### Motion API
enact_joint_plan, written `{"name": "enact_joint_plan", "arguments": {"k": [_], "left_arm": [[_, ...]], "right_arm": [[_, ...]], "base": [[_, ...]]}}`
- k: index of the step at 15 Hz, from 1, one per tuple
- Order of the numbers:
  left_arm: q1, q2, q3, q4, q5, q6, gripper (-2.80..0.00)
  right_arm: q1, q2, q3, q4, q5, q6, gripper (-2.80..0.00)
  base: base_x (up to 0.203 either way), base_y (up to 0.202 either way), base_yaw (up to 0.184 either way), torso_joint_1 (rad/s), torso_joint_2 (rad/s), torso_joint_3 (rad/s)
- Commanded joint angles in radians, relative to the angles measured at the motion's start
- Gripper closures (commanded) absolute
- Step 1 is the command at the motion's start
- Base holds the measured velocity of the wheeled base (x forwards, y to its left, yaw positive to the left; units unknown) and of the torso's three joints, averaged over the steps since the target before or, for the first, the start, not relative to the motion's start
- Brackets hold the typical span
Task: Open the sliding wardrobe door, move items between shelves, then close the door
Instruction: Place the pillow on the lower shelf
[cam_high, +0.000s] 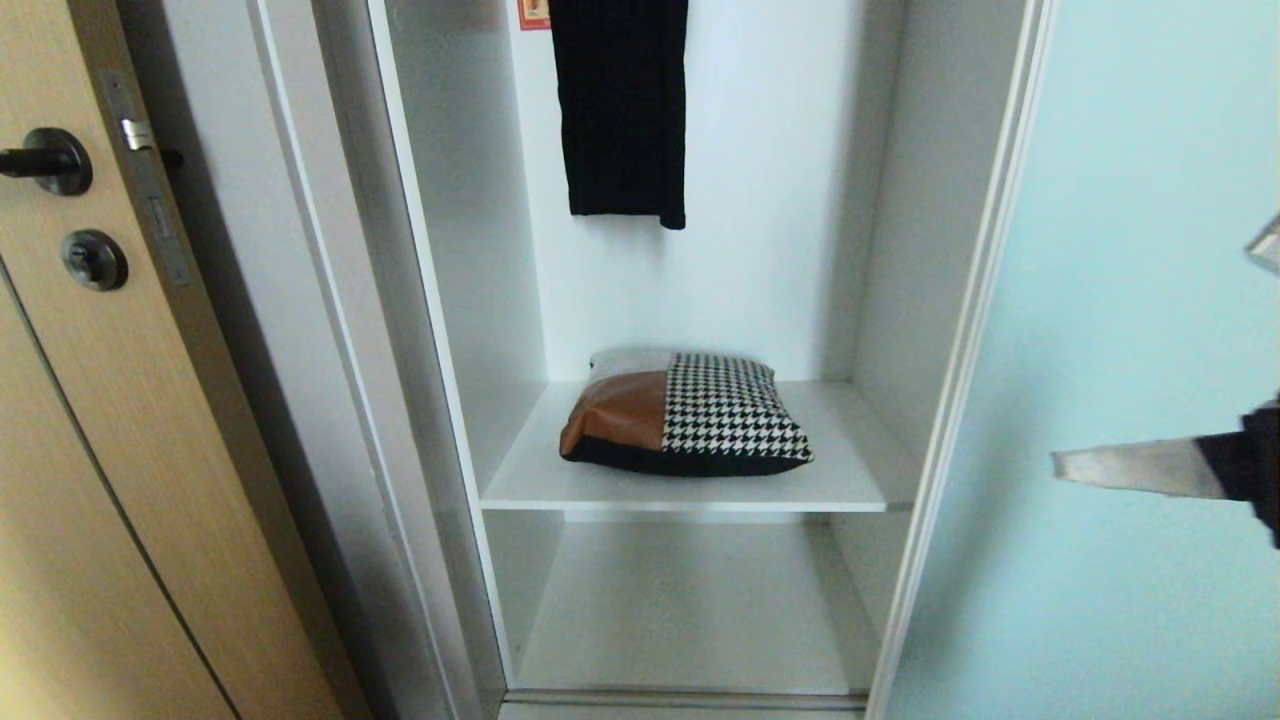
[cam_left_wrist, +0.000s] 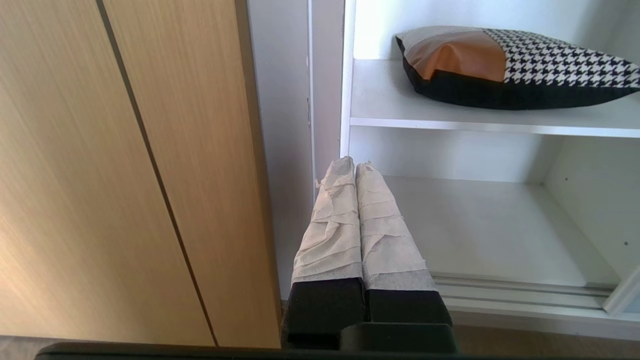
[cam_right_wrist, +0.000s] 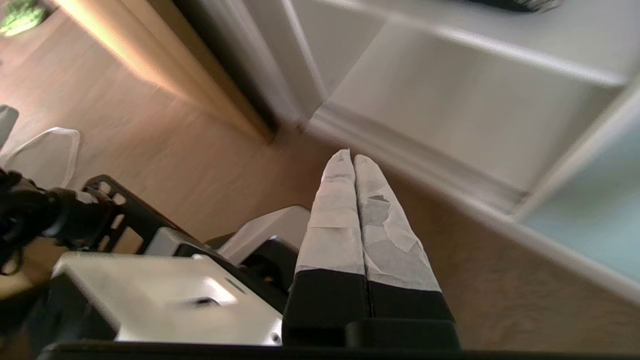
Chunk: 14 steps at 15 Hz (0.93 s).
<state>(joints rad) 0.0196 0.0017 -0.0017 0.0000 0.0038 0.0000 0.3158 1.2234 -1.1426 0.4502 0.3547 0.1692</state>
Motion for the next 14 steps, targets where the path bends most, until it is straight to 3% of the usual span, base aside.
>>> {"name": "enact_joint_plan", "arguments": {"k": [1, 8, 11, 12, 14], "left_arm": [[0.000, 0.001, 0.000, 0.000, 0.000, 0.000, 0.00], [0.000, 0.001, 0.000, 0.000, 0.001, 0.000, 0.00], [0.000, 0.001, 0.000, 0.000, 0.000, 0.000, 0.00], [0.000, 0.001, 0.000, 0.000, 0.001, 0.000, 0.00], [0.000, 0.001, 0.000, 0.000, 0.001, 0.000, 0.00]], "right_arm": [[0.036, 0.183, 0.008, -0.065, 0.003, 0.030, 0.00], [0.106, 0.540, -0.023, -0.275, -0.006, 0.143, 0.00], [0.113, 0.720, -0.114, -0.341, -0.057, 0.198, 0.00], [0.116, 0.776, -0.180, -0.351, -0.079, 0.234, -2.80], [0.115, 0.861, -0.285, -0.359, -0.103, 0.286, -2.80]], "base": [[0.000, 0.000, 0.000, 0.000, 0.00, 0.000], [0.000, 0.000, 0.000, 0.000, 0.00, 0.000], [0.000, 0.000, 0.000, 0.000, 0.00, 0.000], [0.000, 0.000, 0.000, 0.000, 0.00, 0.000], [0.000, 0.000, 0.000, 0.000, 0.00, 0.000]]}}
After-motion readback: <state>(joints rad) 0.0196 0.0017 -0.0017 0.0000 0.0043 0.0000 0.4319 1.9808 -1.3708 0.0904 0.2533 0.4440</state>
